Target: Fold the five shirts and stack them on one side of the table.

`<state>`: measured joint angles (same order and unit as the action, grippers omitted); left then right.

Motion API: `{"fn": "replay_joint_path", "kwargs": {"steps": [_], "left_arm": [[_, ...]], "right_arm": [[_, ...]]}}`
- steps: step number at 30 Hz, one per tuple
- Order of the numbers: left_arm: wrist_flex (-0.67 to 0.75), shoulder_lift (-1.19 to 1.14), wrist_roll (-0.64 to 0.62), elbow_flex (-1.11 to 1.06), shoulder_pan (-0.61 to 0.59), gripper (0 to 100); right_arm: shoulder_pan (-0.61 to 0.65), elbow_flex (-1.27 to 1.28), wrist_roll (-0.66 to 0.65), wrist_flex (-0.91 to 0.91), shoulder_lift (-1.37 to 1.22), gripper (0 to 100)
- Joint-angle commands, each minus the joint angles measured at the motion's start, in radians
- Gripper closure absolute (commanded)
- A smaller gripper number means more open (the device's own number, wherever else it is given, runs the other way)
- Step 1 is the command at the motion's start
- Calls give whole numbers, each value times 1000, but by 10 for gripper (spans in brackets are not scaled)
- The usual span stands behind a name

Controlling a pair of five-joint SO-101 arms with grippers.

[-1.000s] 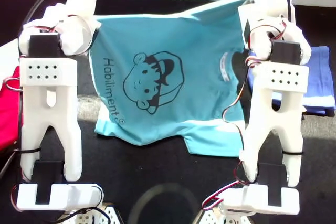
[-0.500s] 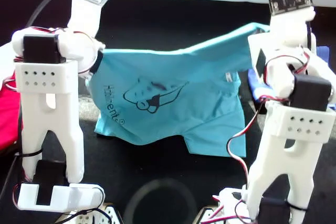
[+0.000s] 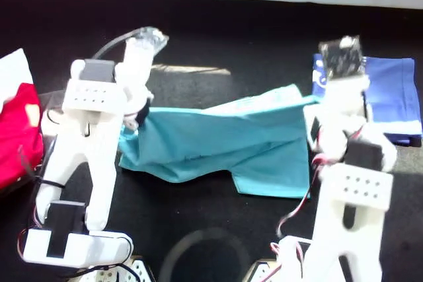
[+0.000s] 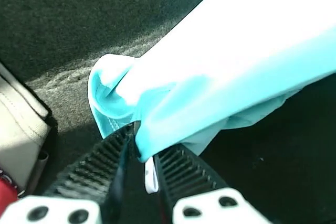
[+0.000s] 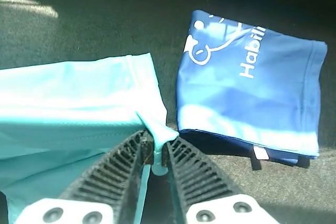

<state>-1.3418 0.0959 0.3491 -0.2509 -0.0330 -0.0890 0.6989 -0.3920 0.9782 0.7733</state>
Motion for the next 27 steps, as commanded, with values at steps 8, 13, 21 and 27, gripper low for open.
{"fn": "replay_joint_path", "kwargs": {"steps": [8,13,21,27], "left_arm": [[143,5,-137,-147,-1,986],[98,5,-137,-142,-5,864],[72,-2,-69,-142,-142,787],[126,-2,-72,-151,-147,787]], "right_arm": [[-12,306,-5,-151,104,991],[-12,311,-5,-148,108,991],[-12,306,-5,-147,110,991],[-70,274,-8,-153,104,991]]}}
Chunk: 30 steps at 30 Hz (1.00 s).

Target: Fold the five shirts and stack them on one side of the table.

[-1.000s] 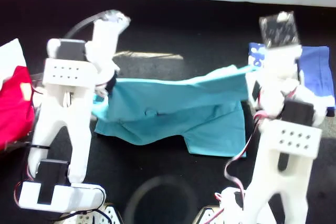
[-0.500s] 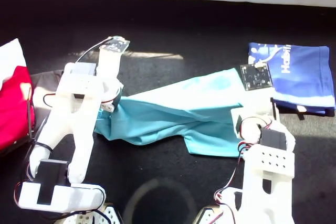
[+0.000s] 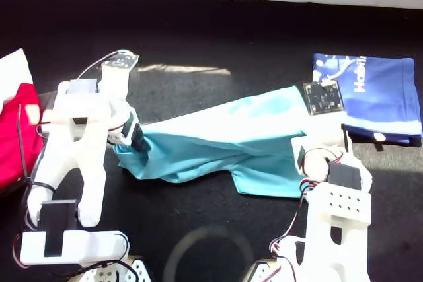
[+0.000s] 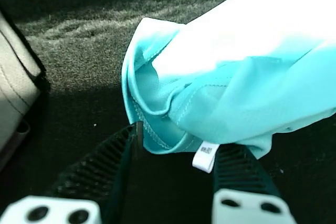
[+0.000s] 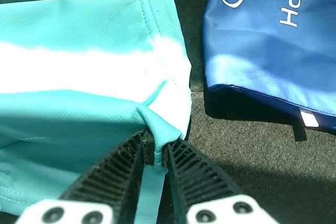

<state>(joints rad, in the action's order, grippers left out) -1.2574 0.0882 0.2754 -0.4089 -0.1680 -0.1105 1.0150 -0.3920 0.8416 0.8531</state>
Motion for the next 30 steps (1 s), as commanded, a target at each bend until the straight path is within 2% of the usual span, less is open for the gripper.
{"fn": "replay_joint_path", "kwargs": {"steps": [1,4,14,19,24,27,30], "left_arm": [[68,5,2,10,-12,787],[138,5,2,12,-2,787],[226,4,-3,12,105,787],[270,-10,-235,4,131,786],[187,-61,-333,84,174,786],[74,-62,-390,226,176,785],[-23,-81,-394,349,206,784]], "right_arm": [[-77,-62,-8,-16,21,991],[-134,-99,-9,-16,21,991],[-139,-99,-5,-10,22,991],[-137,-99,-5,-10,22,991],[-137,-99,-9,-10,22,991],[-137,-99,-9,-10,22,991],[-137,-99,-9,-10,22,991]]}}
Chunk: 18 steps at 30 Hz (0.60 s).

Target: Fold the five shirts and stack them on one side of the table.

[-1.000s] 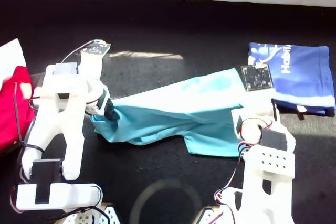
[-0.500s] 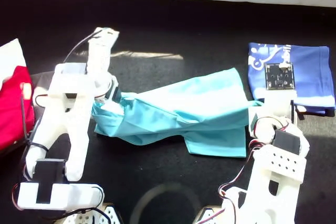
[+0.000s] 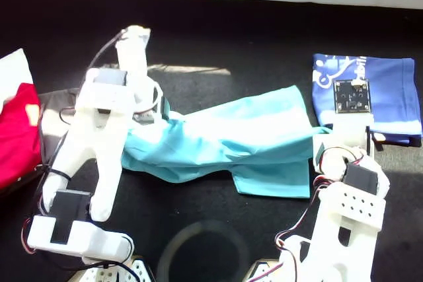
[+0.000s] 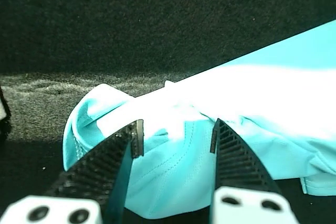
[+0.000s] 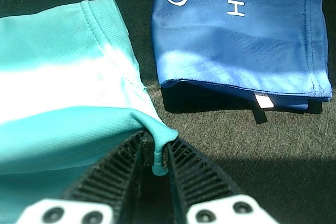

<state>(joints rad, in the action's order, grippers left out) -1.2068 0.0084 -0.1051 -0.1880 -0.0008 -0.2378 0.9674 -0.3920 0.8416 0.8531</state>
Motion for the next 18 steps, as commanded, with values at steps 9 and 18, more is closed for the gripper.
{"fn": "replay_joint_path", "kwargs": {"steps": [9,18], "left_arm": [[-25,-242,-12,154,54,786],[55,-298,-11,151,47,784]], "right_arm": [[-10,-51,-9,-10,27,991],[-10,-51,-9,-10,27,991]]}}
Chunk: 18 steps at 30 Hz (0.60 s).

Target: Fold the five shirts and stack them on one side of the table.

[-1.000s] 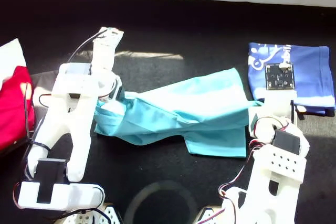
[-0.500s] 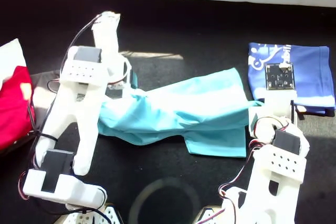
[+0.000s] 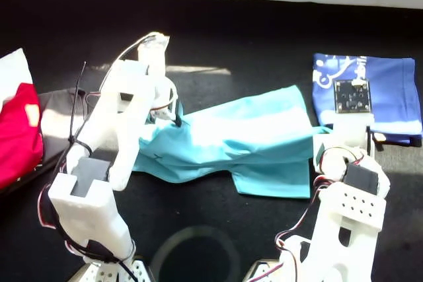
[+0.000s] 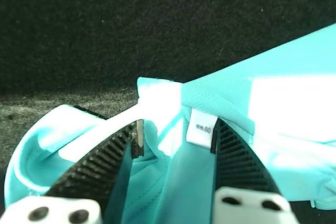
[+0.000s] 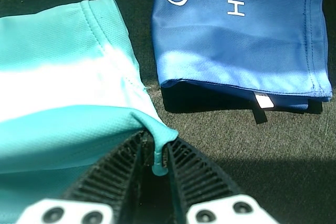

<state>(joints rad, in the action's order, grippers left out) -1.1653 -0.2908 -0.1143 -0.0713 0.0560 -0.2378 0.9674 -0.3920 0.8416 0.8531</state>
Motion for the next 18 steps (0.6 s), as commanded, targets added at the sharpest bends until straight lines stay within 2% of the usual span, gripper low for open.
{"fn": "replay_joint_path", "kwargs": {"steps": [1,6,18], "left_arm": [[32,-5,-2,33,-10,784],[92,-88,-2,38,-7,784],[80,-130,-6,154,-18,786]], "right_arm": [[-10,-51,-9,-10,27,991],[-10,-51,-9,-10,28,991],[-12,-51,-9,-10,30,991]]}}
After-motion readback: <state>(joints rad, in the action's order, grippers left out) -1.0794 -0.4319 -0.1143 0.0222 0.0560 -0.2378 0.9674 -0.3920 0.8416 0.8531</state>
